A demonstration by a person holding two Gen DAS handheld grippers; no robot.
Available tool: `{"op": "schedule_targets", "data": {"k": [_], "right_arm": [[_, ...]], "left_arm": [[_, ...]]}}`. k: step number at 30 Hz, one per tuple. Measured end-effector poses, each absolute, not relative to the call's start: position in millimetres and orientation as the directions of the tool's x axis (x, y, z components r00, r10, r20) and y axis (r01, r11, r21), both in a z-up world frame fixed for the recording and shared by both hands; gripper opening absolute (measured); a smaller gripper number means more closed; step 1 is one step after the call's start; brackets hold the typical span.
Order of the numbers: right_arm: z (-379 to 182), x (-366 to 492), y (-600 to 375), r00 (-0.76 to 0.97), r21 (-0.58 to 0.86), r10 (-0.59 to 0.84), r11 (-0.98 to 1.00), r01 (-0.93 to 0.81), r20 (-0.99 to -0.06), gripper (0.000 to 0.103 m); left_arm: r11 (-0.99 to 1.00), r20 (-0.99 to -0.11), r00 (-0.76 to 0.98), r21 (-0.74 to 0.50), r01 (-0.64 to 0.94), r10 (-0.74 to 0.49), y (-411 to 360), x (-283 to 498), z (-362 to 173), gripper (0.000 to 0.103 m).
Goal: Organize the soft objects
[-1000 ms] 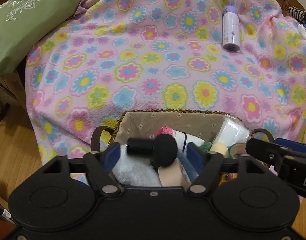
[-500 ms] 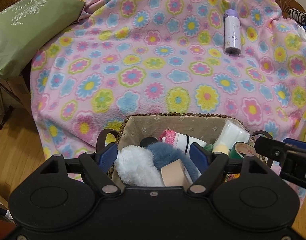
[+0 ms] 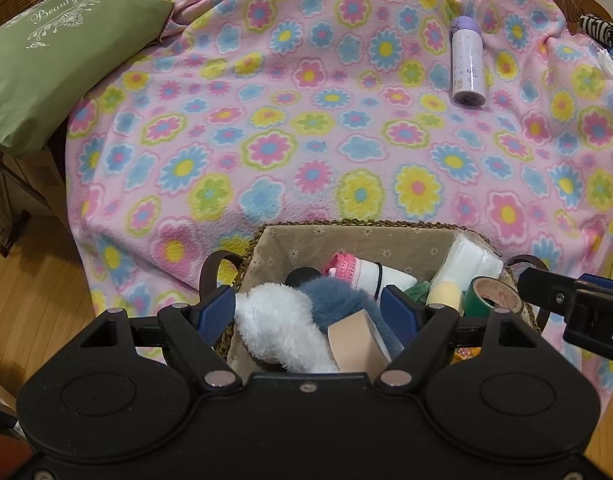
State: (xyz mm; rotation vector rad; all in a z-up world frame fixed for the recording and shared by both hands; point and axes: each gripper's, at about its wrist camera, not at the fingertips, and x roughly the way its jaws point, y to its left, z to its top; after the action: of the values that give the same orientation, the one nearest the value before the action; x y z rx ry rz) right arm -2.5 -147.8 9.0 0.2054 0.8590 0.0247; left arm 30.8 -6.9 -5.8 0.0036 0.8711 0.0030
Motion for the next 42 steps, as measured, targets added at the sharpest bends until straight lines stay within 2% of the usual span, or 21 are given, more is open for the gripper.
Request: {"op": "schedule_targets", "data": {"k": [18,42], "right_arm": [[5.1,-1.1,-149.6,0.635,0.198,0.111,0.978,0.068,-0.764,0.071],[1.6,-0.5,-149.9,0.624,0.205,0.12,0.977,0.065,-0.772,0.072]], "left_arm": [[1.0,-0.77,0.637,0.005,-0.003,0.005,-8.3,29.2,-6.9,0.077],[1.0,-0.783,0.622,0.002,0.004,-0.001,-9.1,31.4,-9.2,0.076]]}}
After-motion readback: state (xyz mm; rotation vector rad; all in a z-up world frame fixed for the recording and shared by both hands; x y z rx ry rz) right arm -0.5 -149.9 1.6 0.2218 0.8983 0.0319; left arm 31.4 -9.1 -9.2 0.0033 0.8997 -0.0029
